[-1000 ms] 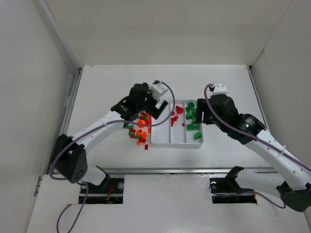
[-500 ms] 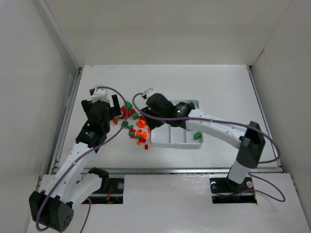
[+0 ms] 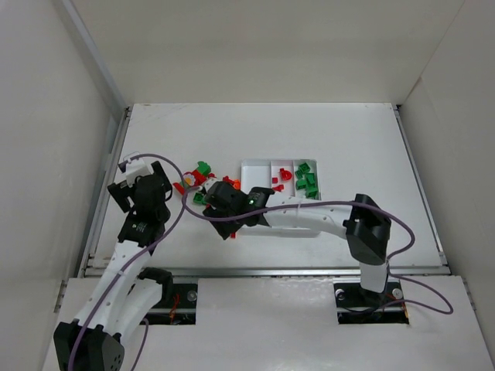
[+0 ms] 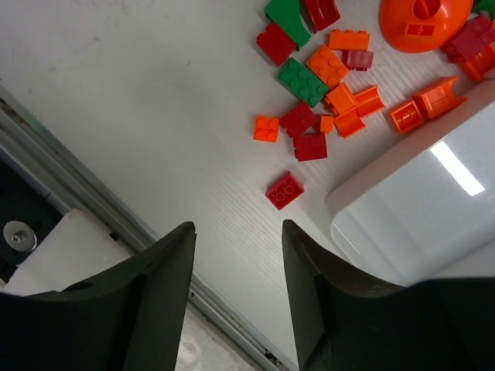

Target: Sort the legos into containers by color

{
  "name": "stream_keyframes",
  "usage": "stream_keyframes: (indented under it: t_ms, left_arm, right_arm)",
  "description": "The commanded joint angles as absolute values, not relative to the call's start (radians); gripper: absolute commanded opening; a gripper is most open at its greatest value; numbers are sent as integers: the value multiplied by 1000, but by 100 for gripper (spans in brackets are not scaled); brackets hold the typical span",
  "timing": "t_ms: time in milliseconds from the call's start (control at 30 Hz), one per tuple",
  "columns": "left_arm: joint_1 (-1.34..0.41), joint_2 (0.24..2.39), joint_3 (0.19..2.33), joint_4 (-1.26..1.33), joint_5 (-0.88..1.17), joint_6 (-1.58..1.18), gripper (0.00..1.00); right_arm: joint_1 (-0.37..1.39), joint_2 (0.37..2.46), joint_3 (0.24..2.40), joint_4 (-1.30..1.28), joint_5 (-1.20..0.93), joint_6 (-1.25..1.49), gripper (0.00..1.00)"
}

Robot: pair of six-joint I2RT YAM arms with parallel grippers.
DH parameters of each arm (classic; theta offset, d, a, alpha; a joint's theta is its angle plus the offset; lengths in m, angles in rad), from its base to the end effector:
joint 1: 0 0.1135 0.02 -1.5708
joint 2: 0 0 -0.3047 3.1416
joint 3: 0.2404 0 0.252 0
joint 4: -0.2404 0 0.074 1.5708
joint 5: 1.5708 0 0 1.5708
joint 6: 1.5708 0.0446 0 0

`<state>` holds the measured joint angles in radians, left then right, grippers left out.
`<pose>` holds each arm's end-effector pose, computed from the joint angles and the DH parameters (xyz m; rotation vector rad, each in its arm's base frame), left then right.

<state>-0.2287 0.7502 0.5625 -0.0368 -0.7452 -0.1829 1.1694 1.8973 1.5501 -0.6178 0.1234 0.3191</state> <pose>0.1557 -0.0052 0.3107 -0.4821 1.6815 0.3668 0.1753 0.3989 0.2780 -1.0195 2.3727 0.4293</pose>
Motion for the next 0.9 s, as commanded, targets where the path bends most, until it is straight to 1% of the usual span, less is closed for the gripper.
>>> stream_keyframes:
  t_ms: [0, 67, 100, 167, 367, 433, 500, 567, 700, 867]
  left_arm:
    - [-225, 718, 539, 15, -788, -215, 99]
    - [-225, 709, 529, 15, -788, -215, 99]
    - [-225, 709, 529, 6, -788, -215, 99]
    - [-225, 709, 529, 6, -779, -215, 99]
    - [-225, 709, 520, 6, -769, -224, 99]
    - [-225, 709, 520, 6, -758, -224, 99]
    - [-225, 709, 520, 6, -758, -224, 99]
    - [-225, 709, 520, -3, -758, -224, 99]
    - [-225, 709, 529, -12, -758, -224, 99]
    - [-216, 709, 538, -32, -758, -233, 99]
  right_arm:
    - [1170, 1928, 1578, -583, 106, 371, 53]
    - [1181, 1963, 1588, -613, 106, 380, 53]
    - [1181, 1976, 1601, -629, 106, 405, 50]
    - [1181, 1997, 1601, -666, 127, 432, 49]
    - [1181, 2016, 1601, -686, 144, 479, 49]
    - [1181, 2028, 1601, -699, 164, 500, 50]
    - [1181, 2039, 1611, -709, 173, 500, 54]
    - [1181, 2048, 1611, -709, 185, 520, 54]
    - [1181, 2057, 1611, -718, 195, 520, 58]
    - [1181, 2094, 1632, -707, 221, 511, 60]
